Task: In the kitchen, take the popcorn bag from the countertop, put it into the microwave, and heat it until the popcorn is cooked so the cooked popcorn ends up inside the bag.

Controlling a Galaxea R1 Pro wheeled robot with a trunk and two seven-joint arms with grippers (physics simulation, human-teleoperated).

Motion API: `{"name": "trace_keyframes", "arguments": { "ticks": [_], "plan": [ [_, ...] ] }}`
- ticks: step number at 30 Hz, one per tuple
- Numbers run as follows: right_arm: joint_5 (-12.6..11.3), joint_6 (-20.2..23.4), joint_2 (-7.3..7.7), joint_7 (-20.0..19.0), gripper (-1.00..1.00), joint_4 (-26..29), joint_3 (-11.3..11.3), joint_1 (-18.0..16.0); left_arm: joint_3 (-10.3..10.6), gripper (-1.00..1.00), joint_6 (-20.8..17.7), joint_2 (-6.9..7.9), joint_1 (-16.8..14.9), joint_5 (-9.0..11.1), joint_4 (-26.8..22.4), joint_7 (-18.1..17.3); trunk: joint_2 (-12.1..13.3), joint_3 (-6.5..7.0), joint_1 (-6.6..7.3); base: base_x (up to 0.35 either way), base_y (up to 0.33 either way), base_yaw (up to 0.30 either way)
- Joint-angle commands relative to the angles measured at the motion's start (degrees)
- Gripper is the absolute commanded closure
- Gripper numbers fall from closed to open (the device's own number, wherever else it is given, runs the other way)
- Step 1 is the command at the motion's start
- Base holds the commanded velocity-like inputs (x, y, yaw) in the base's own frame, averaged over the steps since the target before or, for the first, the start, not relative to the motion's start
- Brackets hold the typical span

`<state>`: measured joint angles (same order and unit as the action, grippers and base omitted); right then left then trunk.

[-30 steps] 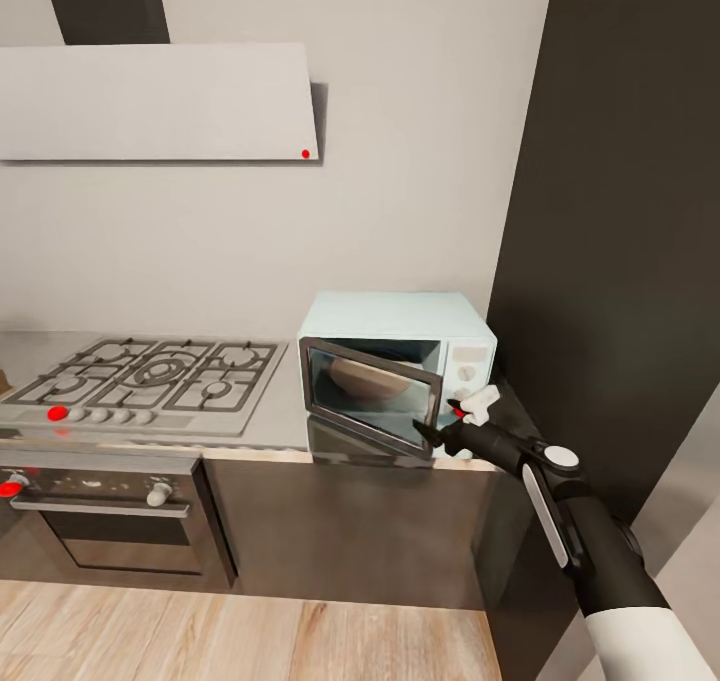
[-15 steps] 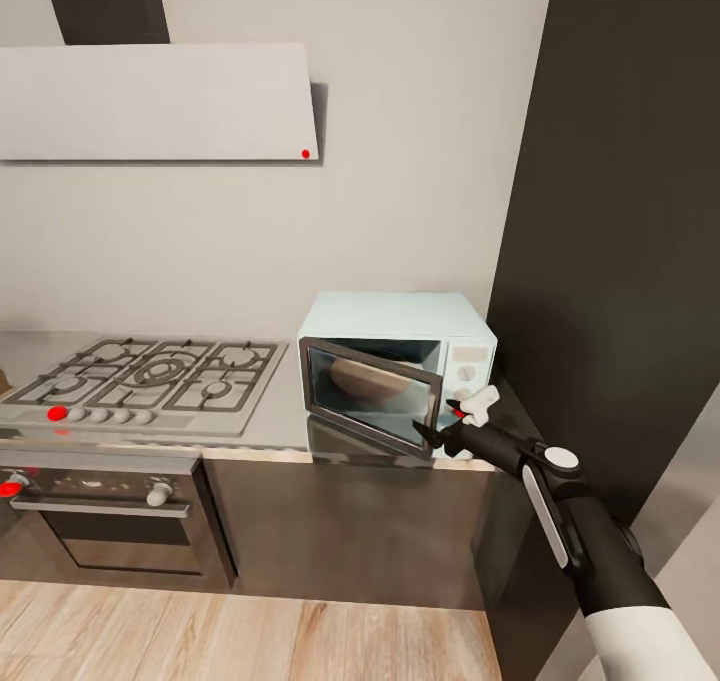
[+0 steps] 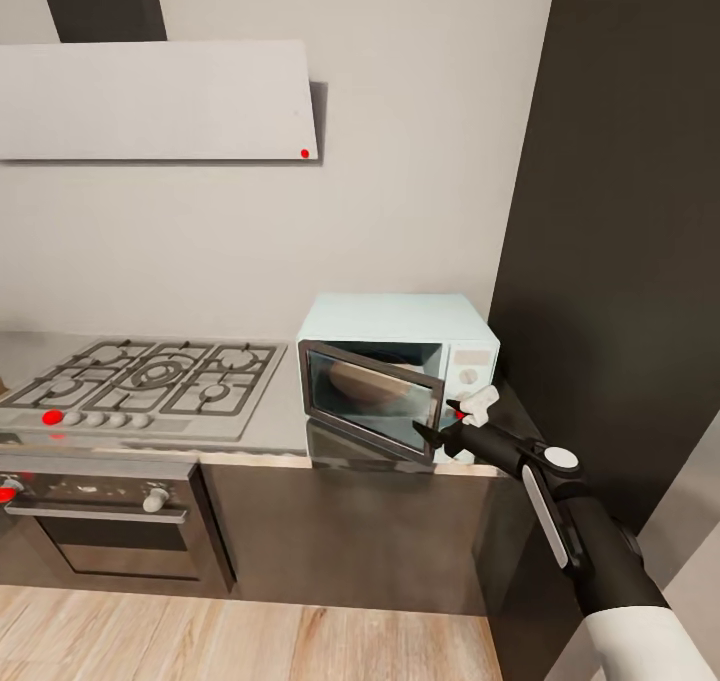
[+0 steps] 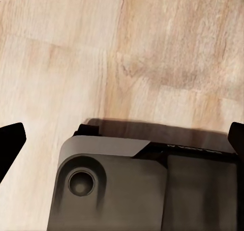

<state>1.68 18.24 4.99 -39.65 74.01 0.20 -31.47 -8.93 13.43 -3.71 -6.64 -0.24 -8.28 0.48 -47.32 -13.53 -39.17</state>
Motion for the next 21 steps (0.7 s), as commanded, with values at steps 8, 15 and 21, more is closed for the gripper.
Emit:
{"name": "trace_keyframes", "arguments": {
  "ticks": [8, 15, 21],
  "plan": [
    [0.17, 0.31, 0.02, -0.16, -1.0, 0.08, 0.06, -0.06, -0.21, -1.0, 0.19, -0.05, -0.04, -0.03, 0.04, 0.05, -0.06, -0.08, -0.01, 0.039, 0.04, 0.0],
    [0.17, 0.31, 0.03, -0.16, -1.0, 0.08, 0.06, -0.03, -0.21, -1.0, 0.19, -0.03, -0.04, -0.03, 0.05, 0.05, -0.06, -0.08, -0.01, 0.0, 0.0, 0.0],
    [0.19, 0.31, 0.06, -0.16, -1.0, 0.08, 0.01, -0.04, -0.21, -1.0, 0.19, -0.03, -0.04, -0.03, 0.03, 0.05, -0.06, -0.08, -0.01, 0.0, 0.0, 0.0]
  ]
}}
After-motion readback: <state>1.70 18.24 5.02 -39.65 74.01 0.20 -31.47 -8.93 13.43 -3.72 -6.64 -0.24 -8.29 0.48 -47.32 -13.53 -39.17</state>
